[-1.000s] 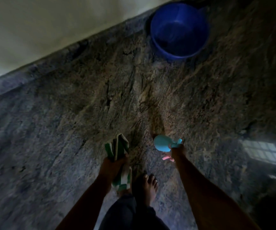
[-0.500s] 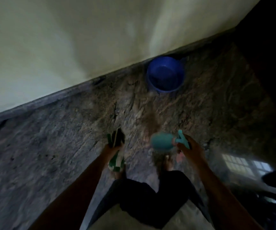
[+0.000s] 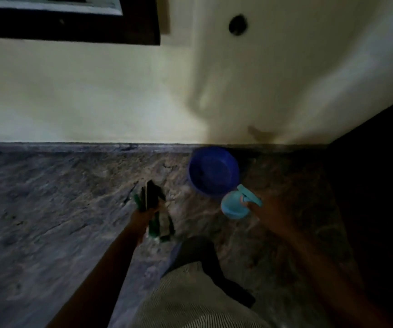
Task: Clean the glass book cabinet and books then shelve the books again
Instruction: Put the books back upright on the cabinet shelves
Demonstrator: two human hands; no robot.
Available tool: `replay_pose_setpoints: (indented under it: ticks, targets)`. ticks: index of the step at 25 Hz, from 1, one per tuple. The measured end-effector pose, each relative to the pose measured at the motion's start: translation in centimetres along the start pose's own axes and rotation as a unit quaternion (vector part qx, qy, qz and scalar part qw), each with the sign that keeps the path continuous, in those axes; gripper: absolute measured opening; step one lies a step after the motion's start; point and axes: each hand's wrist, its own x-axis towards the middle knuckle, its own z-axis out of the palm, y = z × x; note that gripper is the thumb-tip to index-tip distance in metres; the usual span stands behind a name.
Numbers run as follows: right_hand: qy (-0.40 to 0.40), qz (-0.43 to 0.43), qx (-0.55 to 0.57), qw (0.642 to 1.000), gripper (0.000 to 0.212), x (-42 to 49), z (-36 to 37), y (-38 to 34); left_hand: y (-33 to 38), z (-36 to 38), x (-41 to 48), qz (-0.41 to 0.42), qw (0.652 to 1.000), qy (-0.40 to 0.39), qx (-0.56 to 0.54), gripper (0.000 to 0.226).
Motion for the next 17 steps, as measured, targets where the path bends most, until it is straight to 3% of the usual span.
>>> replay_pose_setpoints:
  ticks: [7, 10, 15, 17]
  targets:
    - [-0.103, -0.110, -0.136, 0.979, 0.044, 19.1, -6.0, -0.6, -4.0, 9.5, 4.3, -0.109, 0.975, 0.118, -0.155, 0.013]
    - [-0.139, -0.135, -0.244, 0.950, 0.044, 26.2, -6.2, -0.8, -2.7, 15.6, 6.1, -0.140, 0.945, 0.176, -0.237, 0.034]
    - [-0.198, -0.126, -0.261, 0.936, 0.041, 41.1, -0.1, 1.7, -2.1, 24.6, 14.1, -0.143, 0.913, 0.201, -0.324, 0.019]
    - [-0.226, -0.138, -0.293, 0.919, 0.040, 46.8, 3.5, 3.8, -4.1, 27.5, 18.5, -0.145, 0.900, 0.217, -0.348, 0.028]
